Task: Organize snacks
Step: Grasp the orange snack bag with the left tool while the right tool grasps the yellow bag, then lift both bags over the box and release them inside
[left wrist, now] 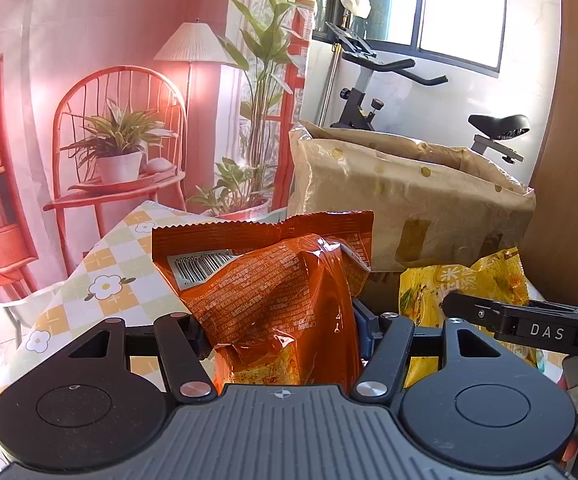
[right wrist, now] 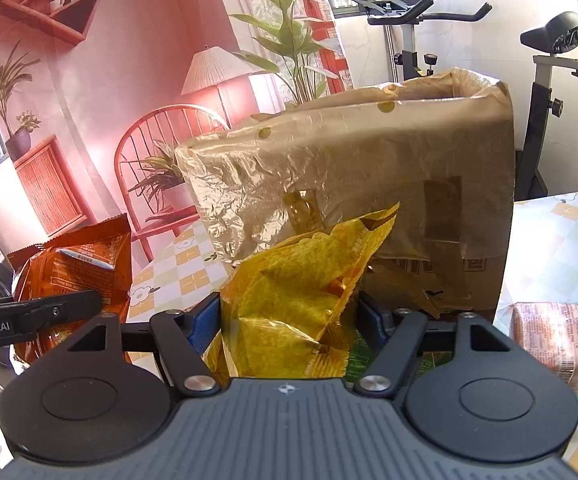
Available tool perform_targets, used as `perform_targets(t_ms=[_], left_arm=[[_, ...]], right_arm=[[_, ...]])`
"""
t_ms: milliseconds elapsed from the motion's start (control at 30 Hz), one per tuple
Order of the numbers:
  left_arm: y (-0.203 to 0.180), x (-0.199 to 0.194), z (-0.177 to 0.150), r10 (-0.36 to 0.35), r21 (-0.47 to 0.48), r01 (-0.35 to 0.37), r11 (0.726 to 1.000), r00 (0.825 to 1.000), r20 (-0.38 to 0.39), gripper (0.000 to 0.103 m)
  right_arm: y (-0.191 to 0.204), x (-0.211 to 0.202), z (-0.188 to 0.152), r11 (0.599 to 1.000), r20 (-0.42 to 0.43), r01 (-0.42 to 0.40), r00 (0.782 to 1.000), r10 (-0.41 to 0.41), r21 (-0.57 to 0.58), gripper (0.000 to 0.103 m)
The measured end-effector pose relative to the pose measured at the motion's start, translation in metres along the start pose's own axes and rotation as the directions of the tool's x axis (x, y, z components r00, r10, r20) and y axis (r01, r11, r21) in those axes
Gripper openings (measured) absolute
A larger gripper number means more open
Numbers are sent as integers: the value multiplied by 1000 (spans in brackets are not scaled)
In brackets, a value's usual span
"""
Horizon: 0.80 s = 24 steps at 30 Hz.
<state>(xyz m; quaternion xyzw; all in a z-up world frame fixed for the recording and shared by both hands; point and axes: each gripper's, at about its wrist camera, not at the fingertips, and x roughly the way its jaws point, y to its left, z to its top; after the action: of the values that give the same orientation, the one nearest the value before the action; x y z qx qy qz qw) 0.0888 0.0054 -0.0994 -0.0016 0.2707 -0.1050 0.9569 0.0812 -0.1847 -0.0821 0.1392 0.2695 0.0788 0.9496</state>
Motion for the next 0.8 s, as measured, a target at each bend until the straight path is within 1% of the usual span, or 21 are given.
perform_targets(t_ms=[167,367,567,733,800], left_arm=[[-10,-15,17,1,22,-3,1000,998,58,66],[-22,-26,43,7,34,-12,999,991,131,66],[-33,-19,78,14,37,-21,999,983,181,66],[-44,-9,110,0,49,-11,999,975,220,66],[-50,-1,121,-2,65,-13,998,974,228,66]], right_arm=[[9,-33,22,998,78,36,996,-33,-41,72],[14,-61,56,989,190,80,980,-56,-121,72],[-1,-65,92,978,247,142,964,-101,-151,72],[-8,-57,123,962,289,190,949,-129,-197,72],[-9,-48,134,953,290,207,947,-139,-222,72]])
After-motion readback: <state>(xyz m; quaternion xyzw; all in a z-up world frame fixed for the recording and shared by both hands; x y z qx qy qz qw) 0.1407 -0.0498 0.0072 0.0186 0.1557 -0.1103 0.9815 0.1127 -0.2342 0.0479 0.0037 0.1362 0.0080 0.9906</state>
